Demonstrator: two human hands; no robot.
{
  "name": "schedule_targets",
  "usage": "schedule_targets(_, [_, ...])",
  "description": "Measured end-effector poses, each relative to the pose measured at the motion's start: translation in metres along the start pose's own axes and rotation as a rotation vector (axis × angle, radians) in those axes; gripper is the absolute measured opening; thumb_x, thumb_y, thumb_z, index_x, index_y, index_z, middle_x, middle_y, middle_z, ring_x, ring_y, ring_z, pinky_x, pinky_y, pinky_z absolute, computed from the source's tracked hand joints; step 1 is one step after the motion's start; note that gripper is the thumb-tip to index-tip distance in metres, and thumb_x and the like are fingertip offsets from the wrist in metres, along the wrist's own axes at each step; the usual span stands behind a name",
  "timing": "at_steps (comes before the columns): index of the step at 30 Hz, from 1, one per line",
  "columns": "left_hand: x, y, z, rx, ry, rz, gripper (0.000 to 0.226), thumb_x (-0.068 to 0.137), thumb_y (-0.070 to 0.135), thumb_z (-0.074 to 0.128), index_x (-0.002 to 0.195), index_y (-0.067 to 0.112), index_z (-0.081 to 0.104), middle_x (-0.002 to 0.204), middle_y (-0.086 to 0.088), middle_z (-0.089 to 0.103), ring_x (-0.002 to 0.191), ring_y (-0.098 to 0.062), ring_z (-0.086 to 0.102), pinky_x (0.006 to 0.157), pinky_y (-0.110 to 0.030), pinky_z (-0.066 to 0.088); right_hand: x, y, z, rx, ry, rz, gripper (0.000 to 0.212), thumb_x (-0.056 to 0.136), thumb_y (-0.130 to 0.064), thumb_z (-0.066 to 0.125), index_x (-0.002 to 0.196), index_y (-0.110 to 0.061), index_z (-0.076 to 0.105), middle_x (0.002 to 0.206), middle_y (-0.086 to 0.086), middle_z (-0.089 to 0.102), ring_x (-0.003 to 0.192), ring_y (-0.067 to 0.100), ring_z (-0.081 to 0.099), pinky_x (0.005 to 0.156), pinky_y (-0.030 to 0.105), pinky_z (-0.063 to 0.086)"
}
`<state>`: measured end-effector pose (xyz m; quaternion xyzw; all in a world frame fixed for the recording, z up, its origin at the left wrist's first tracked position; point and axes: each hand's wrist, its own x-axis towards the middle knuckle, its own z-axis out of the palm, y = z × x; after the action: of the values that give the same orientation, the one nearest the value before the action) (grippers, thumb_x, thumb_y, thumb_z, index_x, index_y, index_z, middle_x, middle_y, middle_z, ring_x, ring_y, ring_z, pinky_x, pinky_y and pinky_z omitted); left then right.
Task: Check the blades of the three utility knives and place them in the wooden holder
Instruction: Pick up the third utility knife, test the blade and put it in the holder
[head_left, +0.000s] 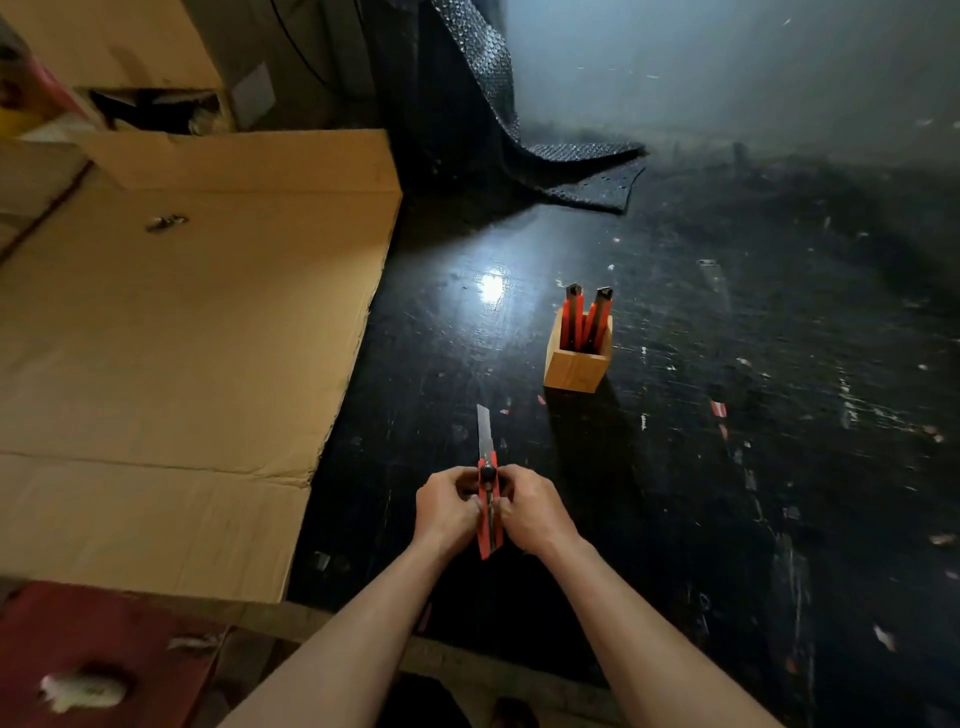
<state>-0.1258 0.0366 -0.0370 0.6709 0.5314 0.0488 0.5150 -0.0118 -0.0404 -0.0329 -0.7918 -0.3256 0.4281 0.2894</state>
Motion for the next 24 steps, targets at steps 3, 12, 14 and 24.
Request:
schedule_targets(3, [-0.002, -0.003, -0.001, -0.115, -0.004, -0.030, 0.038, 0.082, -0.001, 0.076, 0.115, 0.017, 0.077, 0.102, 0.002, 0.079, 0.094, -0.010, 0.073, 0.091, -0.029, 0.059, -0.005, 0.002, 0.001, 0.093, 0.003, 0.018, 0.022, 0.089, -0.027, 0.071, 0.109, -0.031, 0.062, 0.095, -0.008, 0.070, 0.080, 0.004, 0.071, 0.073, 0.025, 0.060])
schedule_targets(12, [-0.003, 0.041, -0.018, -0.349, -0.115, 0.095, 0.039, 0.087, -0.009, 0.070, 0.117, 0.016, 0.075, 0.108, -0.004, 0.079, 0.093, -0.016, 0.079, 0.072, -0.028, 0.064, -0.013, -0.022, -0.044, 0.217, 0.174, -0.100, 0.028, 0.083, -0.021, 0.075, 0.107, -0.034, 0.066, 0.093, -0.008, 0.075, 0.085, 0.005, 0.073, 0.076, 0.035, 0.063])
schedule_targets(14, [-0.006, 0.063, -0.024, -0.379, -0.133, 0.155, 0.038, 0.087, -0.008, 0.071, 0.115, 0.018, 0.075, 0.108, -0.005, 0.079, 0.093, -0.019, 0.078, 0.066, -0.025, 0.062, -0.017, -0.030, -0.062, 0.234, 0.209, -0.163, 0.031, 0.080, -0.020, 0.076, 0.106, -0.033, 0.066, 0.094, -0.005, 0.076, 0.088, 0.011, 0.074, 0.076, 0.042, 0.063])
schedule_targets(24, [-0.017, 0.175, -0.050, -0.549, -0.302, 0.295, 0.044, 0.090, -0.017, 0.062, 0.126, 0.007, 0.067, 0.116, -0.018, 0.076, 0.101, -0.033, 0.077, 0.077, -0.042, 0.065, -0.044, -0.091, -0.156, 0.354, 0.324, -0.382, 0.027, 0.091, -0.007, 0.067, 0.117, -0.016, 0.063, 0.100, 0.010, 0.074, 0.087, 0.024, 0.076, 0.077, 0.050, 0.063])
